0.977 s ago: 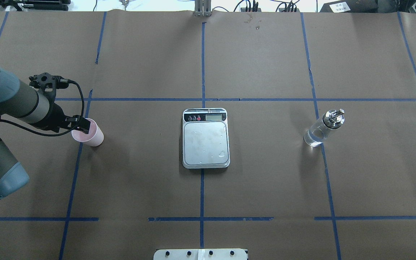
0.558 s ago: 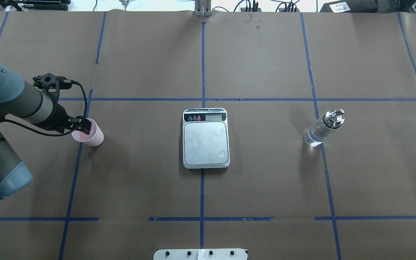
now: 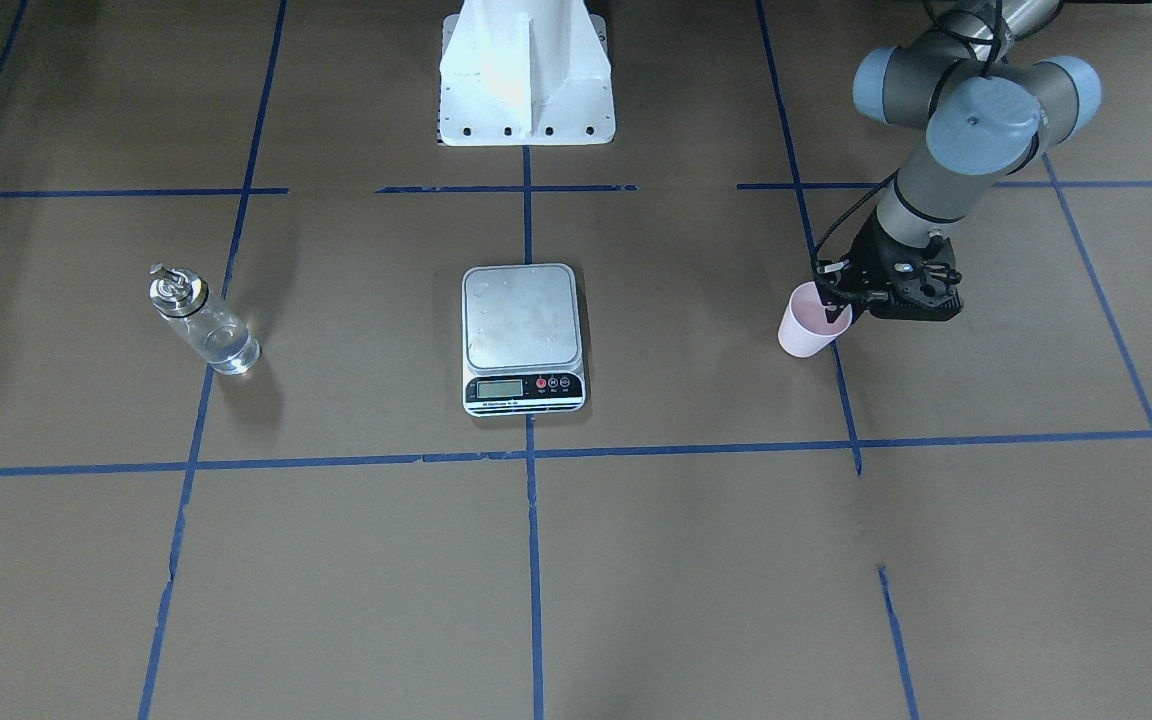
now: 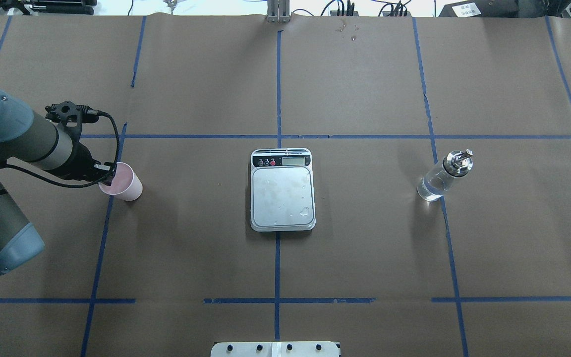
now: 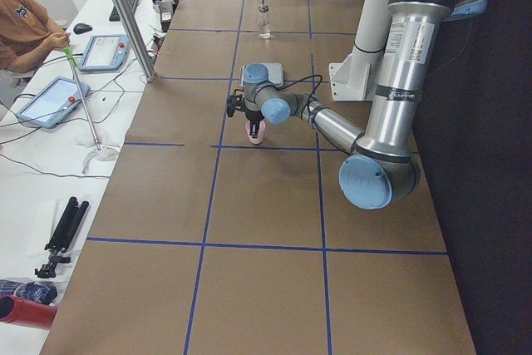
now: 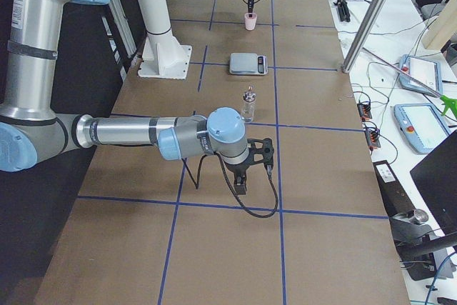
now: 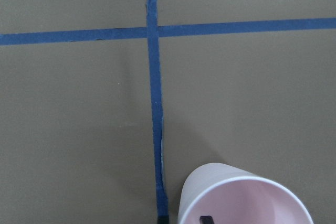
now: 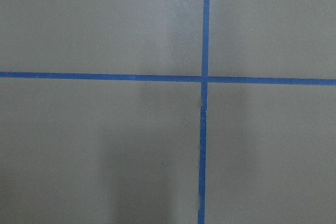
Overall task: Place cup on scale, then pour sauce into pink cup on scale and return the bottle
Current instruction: 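Close the left gripper on the rim of the pink cup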
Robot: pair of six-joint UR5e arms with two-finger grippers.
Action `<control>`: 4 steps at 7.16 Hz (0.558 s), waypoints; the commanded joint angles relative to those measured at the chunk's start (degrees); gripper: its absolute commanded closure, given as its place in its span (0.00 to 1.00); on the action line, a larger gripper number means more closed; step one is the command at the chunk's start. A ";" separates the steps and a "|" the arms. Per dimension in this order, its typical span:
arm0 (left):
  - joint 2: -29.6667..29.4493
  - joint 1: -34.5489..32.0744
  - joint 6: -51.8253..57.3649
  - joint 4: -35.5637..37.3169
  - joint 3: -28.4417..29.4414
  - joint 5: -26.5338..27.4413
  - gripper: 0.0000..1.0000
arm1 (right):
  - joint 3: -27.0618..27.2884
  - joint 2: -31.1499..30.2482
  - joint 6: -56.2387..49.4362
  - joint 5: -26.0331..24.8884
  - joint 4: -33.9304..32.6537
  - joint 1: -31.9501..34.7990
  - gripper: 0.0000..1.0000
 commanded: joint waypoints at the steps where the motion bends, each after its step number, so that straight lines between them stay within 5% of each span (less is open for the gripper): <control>1: -0.16 0.01 -0.06 0.18 -0.35 -0.09 1.00 | -0.05 -0.02 0.00 0.08 0.00 0.00 0.00; 4: -1.29 -0.08 -0.24 6.20 -5.94 -2.70 1.00 | 0.13 0.07 0.00 -0.10 0.09 0.00 0.00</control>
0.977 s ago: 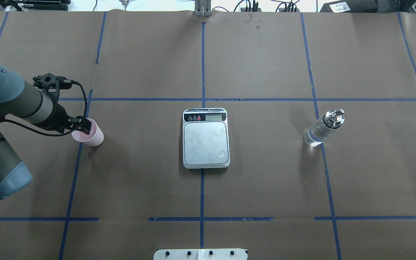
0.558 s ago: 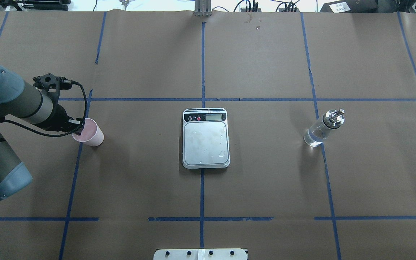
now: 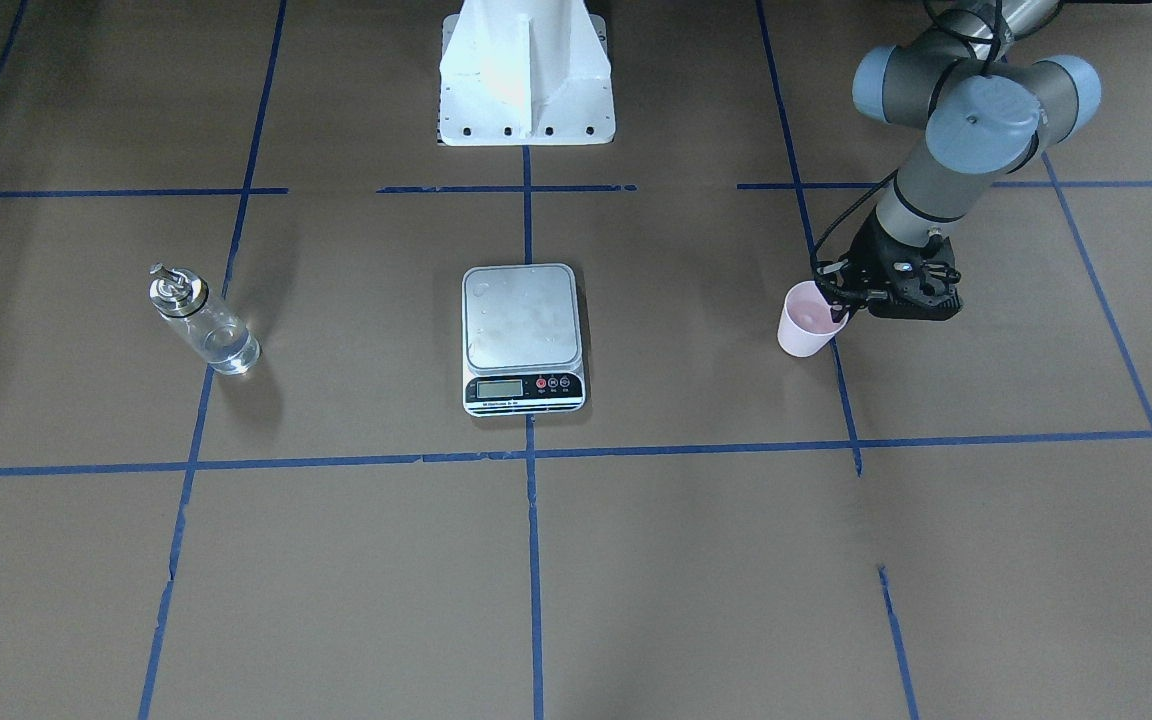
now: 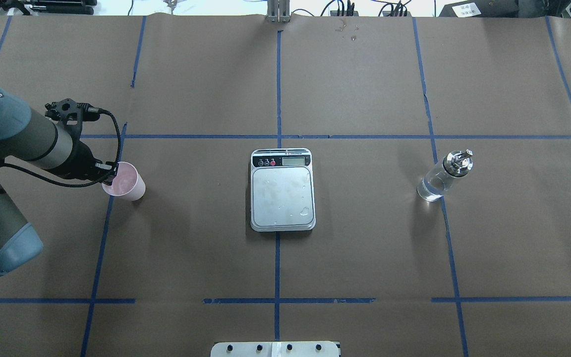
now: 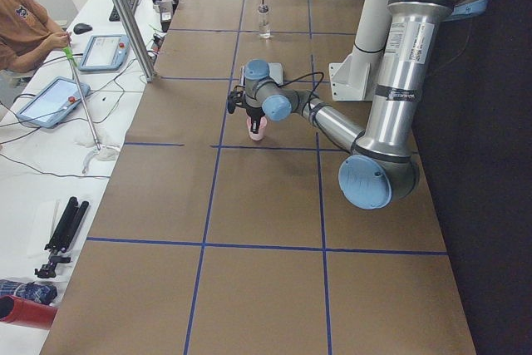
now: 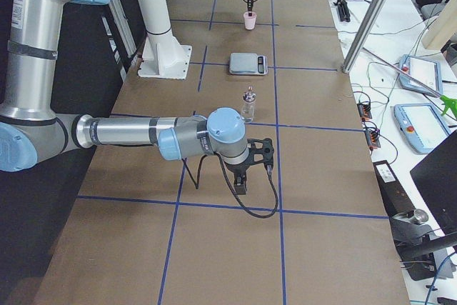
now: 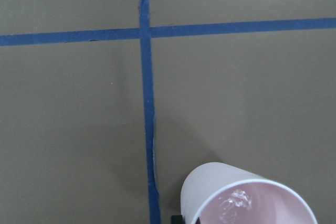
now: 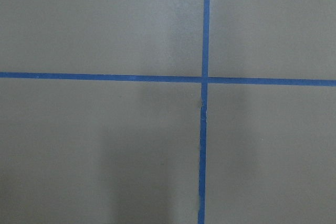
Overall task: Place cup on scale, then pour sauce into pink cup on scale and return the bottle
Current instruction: 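Close the left gripper on the rim of the pink cup, then carry the pink cup with the left gripper onto the scale and release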
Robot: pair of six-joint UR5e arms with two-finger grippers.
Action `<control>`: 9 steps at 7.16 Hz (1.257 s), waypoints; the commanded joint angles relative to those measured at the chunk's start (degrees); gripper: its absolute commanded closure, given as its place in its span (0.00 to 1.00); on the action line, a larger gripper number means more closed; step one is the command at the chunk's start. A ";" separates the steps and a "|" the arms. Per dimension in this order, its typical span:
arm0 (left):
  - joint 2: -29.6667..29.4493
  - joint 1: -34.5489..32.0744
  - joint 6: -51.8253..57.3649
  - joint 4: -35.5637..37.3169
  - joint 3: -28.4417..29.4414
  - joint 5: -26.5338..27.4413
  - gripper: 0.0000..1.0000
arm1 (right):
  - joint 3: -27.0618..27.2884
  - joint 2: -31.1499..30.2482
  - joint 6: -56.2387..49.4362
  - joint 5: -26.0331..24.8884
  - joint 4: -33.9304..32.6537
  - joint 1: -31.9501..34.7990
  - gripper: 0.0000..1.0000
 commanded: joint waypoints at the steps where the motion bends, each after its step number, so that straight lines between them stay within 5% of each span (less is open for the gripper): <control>1: -5.27 -0.12 -0.05 12.24 -5.64 -1.75 1.00 | 0.27 0.01 0.00 -0.16 0.01 0.00 0.00; 3: -19.32 -0.13 -0.83 30.36 -7.08 -2.01 1.00 | 0.53 -0.08 -0.09 -0.25 -0.51 0.00 0.00; 5: -25.15 2.76 -11.51 30.26 -4.90 -2.02 1.00 | 0.62 0.10 -0.09 -0.16 -0.60 -0.09 0.00; 9: -35.37 9.79 -26.93 20.16 8.98 -1.31 1.00 | 3.52 -0.51 0.00 0.19 -0.34 -0.09 0.00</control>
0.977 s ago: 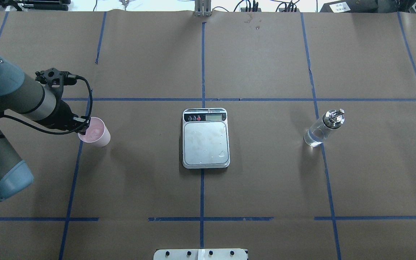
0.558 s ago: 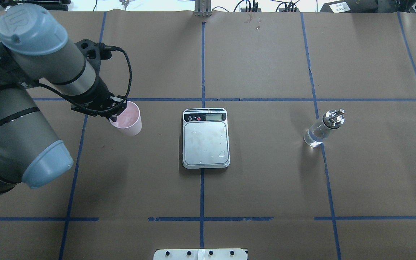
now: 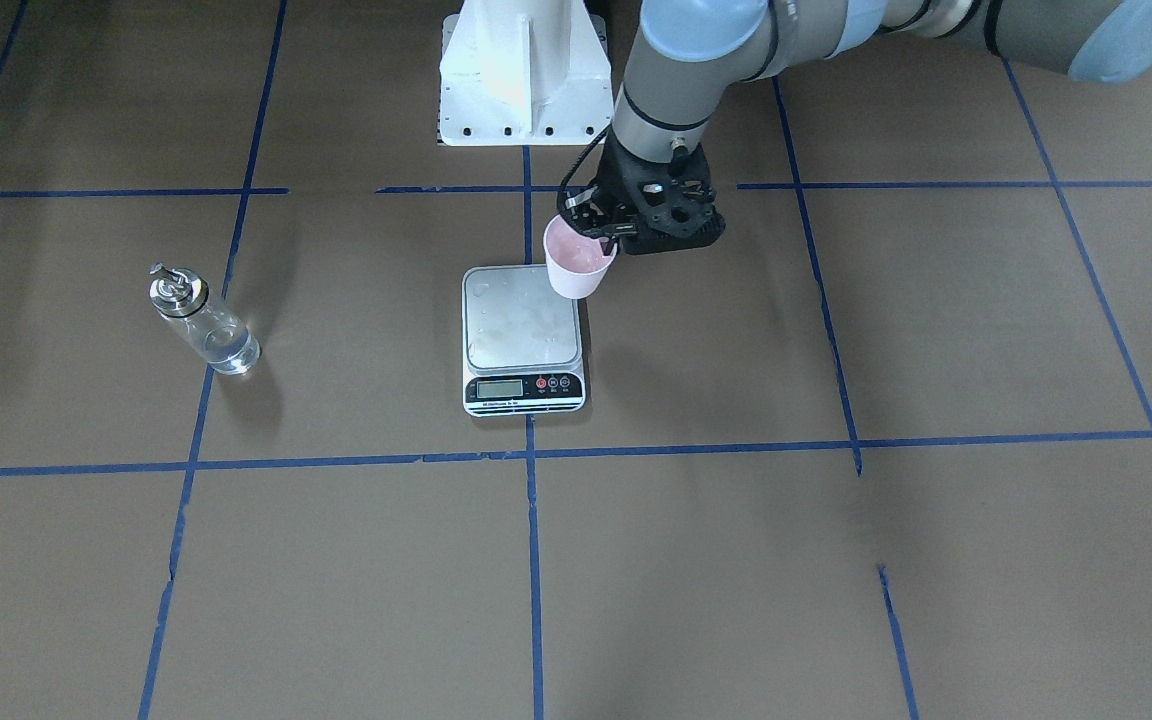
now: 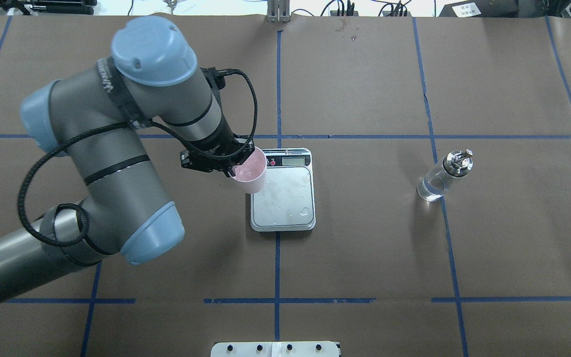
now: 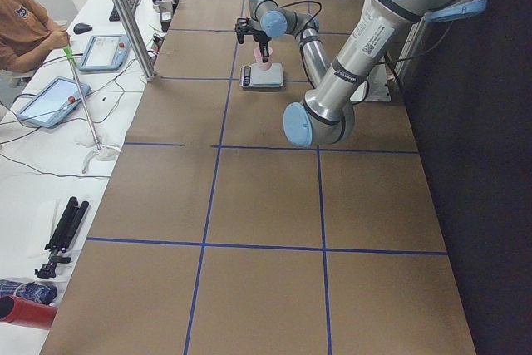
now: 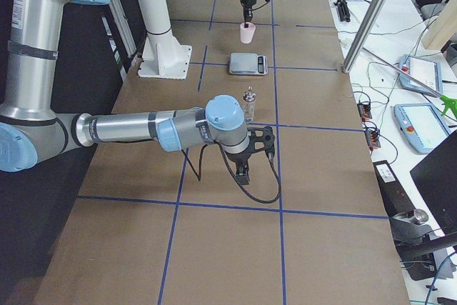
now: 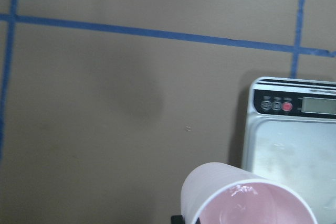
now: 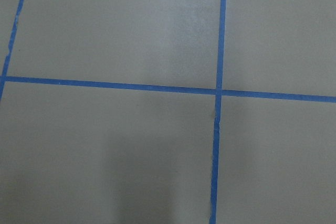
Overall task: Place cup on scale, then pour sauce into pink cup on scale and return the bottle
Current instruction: 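Carry the pink cup with the left gripper onto the scale and release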
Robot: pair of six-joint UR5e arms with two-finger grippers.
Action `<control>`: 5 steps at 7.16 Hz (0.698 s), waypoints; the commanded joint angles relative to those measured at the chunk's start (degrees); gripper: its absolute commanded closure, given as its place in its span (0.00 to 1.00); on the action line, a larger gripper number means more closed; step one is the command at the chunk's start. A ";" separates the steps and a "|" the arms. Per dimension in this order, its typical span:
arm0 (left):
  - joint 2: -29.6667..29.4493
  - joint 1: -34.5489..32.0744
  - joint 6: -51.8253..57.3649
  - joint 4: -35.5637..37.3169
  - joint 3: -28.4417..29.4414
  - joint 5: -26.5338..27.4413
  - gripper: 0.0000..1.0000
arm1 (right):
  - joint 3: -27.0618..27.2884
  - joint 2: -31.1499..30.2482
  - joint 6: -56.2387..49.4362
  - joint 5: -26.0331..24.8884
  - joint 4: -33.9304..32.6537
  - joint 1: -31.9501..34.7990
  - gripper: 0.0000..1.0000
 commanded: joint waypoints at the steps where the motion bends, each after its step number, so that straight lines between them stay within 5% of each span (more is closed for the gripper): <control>1: -2.25 1.92 -3.41 -4.57 4.87 0.88 1.00 | 0.18 -0.33 0.03 0.14 0.32 0.00 0.00; 5: -1.90 4.73 -5.61 -9.69 9.36 3.88 1.00 | 0.09 -0.33 1.00 2.60 -0.21 -0.09 0.00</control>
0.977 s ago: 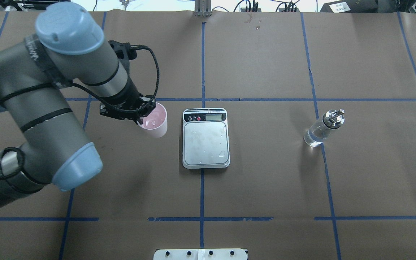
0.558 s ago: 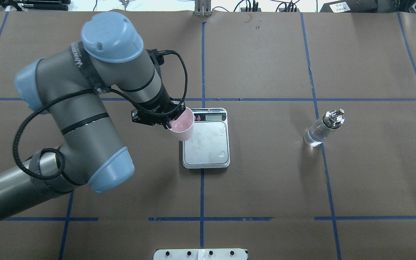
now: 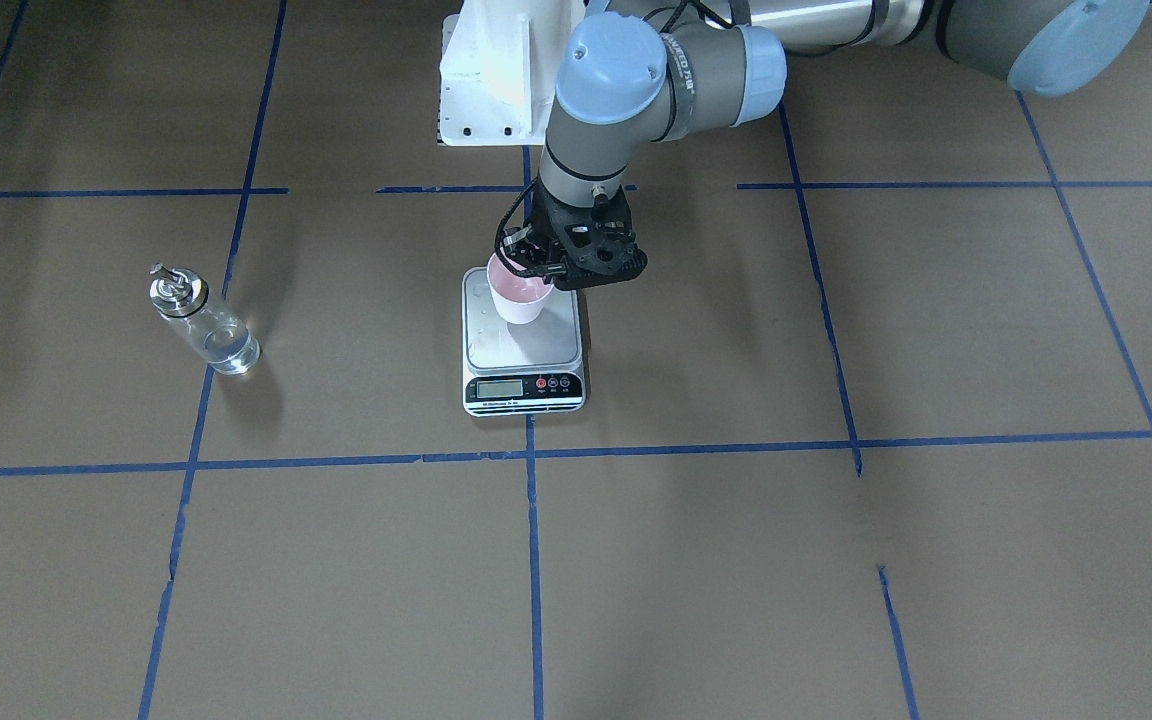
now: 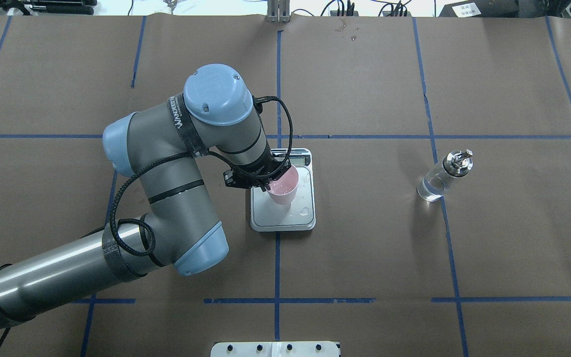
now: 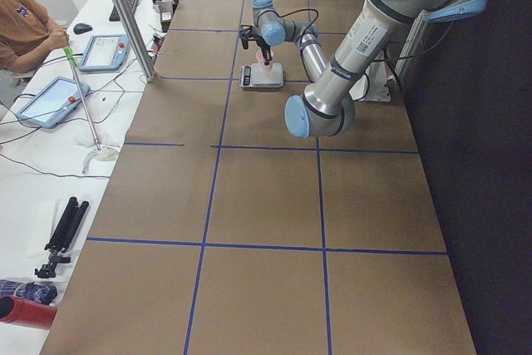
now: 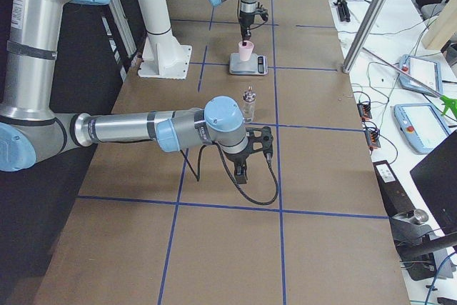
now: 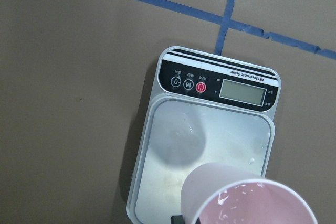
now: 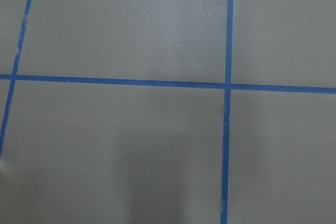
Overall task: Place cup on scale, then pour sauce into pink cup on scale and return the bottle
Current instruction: 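Carry the pink cup with the left gripper onto the scale and release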
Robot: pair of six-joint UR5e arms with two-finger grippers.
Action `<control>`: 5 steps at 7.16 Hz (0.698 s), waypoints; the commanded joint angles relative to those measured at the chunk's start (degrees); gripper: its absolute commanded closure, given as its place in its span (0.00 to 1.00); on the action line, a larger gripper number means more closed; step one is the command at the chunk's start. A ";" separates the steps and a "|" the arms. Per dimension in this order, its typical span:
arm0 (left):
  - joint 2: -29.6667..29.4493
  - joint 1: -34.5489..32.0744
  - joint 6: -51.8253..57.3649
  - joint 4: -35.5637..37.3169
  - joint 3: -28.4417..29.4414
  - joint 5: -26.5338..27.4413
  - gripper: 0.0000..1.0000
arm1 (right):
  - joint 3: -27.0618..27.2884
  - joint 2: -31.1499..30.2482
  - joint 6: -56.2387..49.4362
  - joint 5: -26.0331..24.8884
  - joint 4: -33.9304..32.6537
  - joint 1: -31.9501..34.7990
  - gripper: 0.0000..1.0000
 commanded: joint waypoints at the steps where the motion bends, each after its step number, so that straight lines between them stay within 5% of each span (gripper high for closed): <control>1: 0.12 0.38 -0.09 -0.38 0.52 0.24 1.00 | 0.59 0.08 0.12 0.65 -0.01 0.00 0.00; 2: 0.20 0.38 0.43 -0.38 0.52 0.24 0.84 | 1.90 0.08 0.12 0.83 -0.09 0.00 0.00; 3: 0.38 0.38 0.87 -1.34 0.69 0.24 0.28 | 2.87 0.00 0.38 1.01 -0.09 0.00 0.00; 4: 0.38 0.29 1.31 -1.61 0.61 0.24 0.07 | 4.28 0.08 1.17 1.09 -1.49 -0.09 0.00; 5: 0.38 0.21 1.31 -1.61 0.26 0.24 0.01 | 7.07 0.17 1.26 1.10 -3.94 -0.53 0.00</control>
